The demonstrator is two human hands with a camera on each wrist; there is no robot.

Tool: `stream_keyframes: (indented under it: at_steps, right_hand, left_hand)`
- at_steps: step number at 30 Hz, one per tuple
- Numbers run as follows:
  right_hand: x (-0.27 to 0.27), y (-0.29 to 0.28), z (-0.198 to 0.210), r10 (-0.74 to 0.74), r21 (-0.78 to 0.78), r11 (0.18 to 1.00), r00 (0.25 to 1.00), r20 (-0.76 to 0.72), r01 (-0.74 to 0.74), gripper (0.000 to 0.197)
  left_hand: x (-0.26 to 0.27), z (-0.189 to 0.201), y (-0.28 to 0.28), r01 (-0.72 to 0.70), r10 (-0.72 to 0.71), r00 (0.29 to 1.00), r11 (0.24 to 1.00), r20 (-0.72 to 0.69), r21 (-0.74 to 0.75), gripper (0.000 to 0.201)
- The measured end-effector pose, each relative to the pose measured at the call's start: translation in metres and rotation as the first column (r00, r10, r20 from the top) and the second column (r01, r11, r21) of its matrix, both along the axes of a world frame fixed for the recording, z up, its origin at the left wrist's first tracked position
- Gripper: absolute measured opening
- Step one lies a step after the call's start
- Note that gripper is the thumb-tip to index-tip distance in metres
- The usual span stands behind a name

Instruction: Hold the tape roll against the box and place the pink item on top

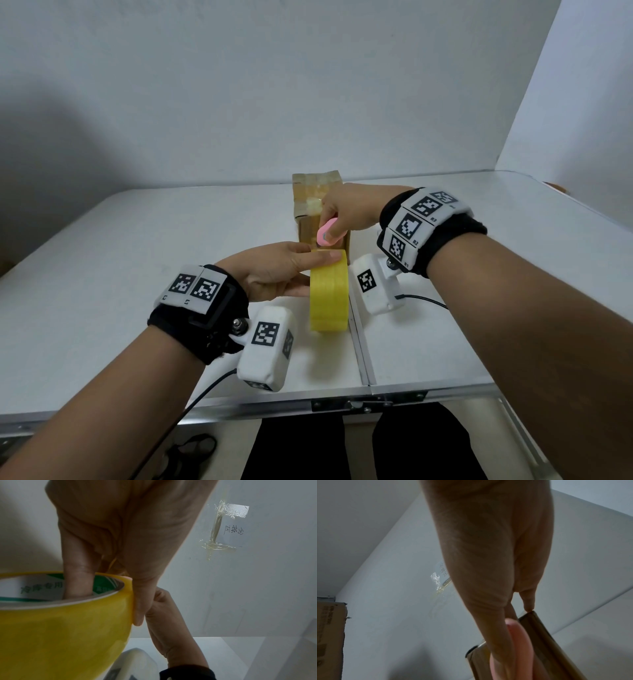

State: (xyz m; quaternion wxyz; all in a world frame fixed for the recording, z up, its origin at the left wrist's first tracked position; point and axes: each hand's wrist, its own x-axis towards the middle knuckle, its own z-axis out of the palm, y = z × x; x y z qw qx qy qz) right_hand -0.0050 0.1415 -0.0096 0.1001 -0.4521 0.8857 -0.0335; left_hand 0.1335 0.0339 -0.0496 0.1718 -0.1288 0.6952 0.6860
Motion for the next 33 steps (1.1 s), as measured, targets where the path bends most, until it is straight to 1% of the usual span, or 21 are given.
stream_keyframes:
  at_steps: [7, 14, 20, 24, 28, 33]
  right_hand:
    - [0.004, -0.001, 0.003, -0.011, -0.001, 1.000, 0.999, 0.035, 0.011, 0.032]
    - [0.011, -0.006, -0.004, -0.036, 0.016, 0.999, 0.999, -0.028, 0.037, 0.025]
    - [0.014, -0.009, -0.005, -0.036, 0.052, 0.998, 0.997, -0.069, 0.040, 0.028]
    - [0.012, -0.010, -0.007, -0.028, 0.073, 0.997, 0.997, -0.070, 0.033, 0.028]
    - [0.012, -0.007, -0.005, -0.010, 0.089, 0.996, 0.998, -0.066, 0.016, 0.021]
    - [0.008, -0.005, -0.006, -0.017, 0.110, 0.994, 0.997, -0.080, 0.026, 0.022]
  left_hand:
    - [0.000, 0.000, -0.001, -0.002, 0.002, 1.000, 1.000, 0.006, 0.015, 0.039]
    - [-0.003, -0.003, -0.001, -0.016, 0.016, 1.000, 1.000, 0.004, 0.014, 0.041]
    - [-0.004, -0.004, -0.002, -0.016, 0.016, 1.000, 1.000, 0.008, 0.008, 0.046]
    - [-0.004, -0.003, -0.002, -0.030, 0.030, 0.999, 0.999, 0.012, 0.027, 0.048]
    - [-0.003, -0.003, -0.003, -0.020, 0.020, 1.000, 1.000, 0.014, 0.019, 0.050]
    - [-0.004, -0.002, -0.002, -0.016, 0.016, 1.000, 1.000, 0.014, 0.012, 0.048]
